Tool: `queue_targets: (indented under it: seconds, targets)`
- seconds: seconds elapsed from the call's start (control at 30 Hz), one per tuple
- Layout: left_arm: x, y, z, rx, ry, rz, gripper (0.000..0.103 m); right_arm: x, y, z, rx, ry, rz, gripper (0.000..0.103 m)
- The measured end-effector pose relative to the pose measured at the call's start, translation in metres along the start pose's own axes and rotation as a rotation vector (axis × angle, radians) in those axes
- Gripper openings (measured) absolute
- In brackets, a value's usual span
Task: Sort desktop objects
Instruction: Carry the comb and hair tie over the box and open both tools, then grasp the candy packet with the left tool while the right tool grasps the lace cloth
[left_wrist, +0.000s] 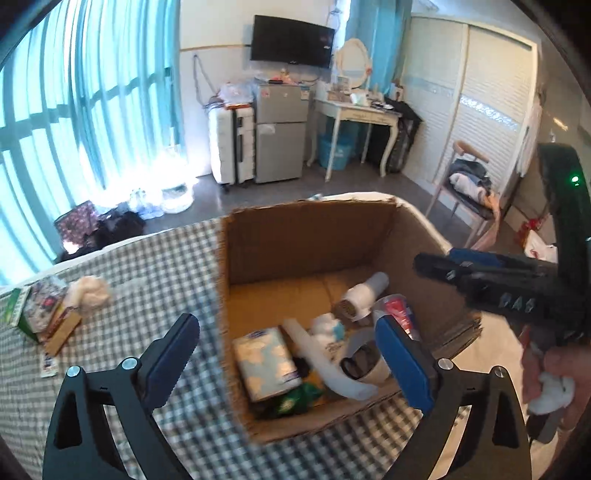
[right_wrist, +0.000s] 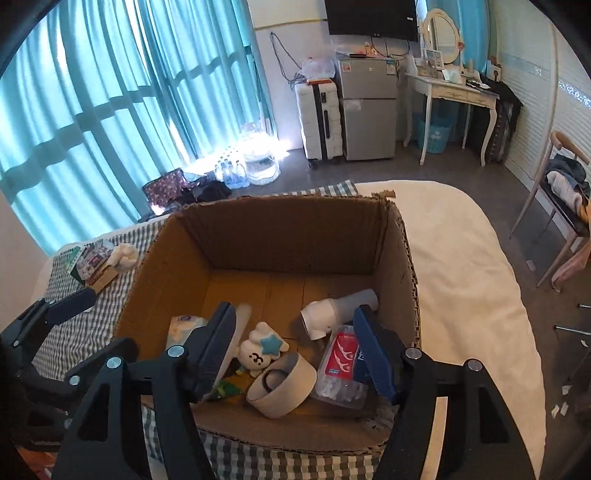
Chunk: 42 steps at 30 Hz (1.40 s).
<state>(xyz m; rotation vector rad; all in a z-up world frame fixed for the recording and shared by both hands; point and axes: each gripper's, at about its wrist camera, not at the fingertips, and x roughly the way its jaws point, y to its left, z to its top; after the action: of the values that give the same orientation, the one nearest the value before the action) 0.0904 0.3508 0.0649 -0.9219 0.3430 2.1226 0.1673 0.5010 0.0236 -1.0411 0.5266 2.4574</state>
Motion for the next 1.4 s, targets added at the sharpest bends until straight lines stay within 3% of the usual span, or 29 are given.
queue_targets:
  seconds: [0.23,0.5,0.73,0.87,1.03,1.17,1.3,1.4]
  targets:
    - [-0.034,0.068,-0.019,-0.124,-0.007,0.107,0.101,-0.015,0.041,0.003,-0.038,-0.063,0.065,0.066]
    - [-0.097,0.203,-0.052,-0.338,-0.023,0.285,0.103,-0.014,0.148,0.001,-0.212,-0.102,0.198,0.066]
    - [-0.119,0.298,-0.104,-0.373,-0.004,0.484,0.103,0.011,0.247,-0.020,-0.324,-0.126,0.272,0.067]
    - [-0.102,0.335,-0.136,-0.419,0.016,0.526,0.103,0.047,0.292,-0.038,-0.377,-0.119,0.301,0.069]
    - [-0.048,0.363,-0.174,-0.450,0.031,0.466,0.103,0.096,0.325,-0.051,-0.444,-0.060,0.291,0.069]
    - [0.003,0.378,-0.177,-0.442,0.074,0.411,0.103,0.132,0.333,-0.046,-0.522,-0.052,0.229,0.069]
    - [0.036,0.383,-0.183,-0.467,0.028,0.386,0.103,0.171,0.338,-0.029,-0.513,-0.050,0.236,0.069]
    - [0.063,0.394,-0.180,-0.461,0.040,0.406,0.103,0.201,0.341,-0.018,-0.506,-0.068,0.222,0.069]
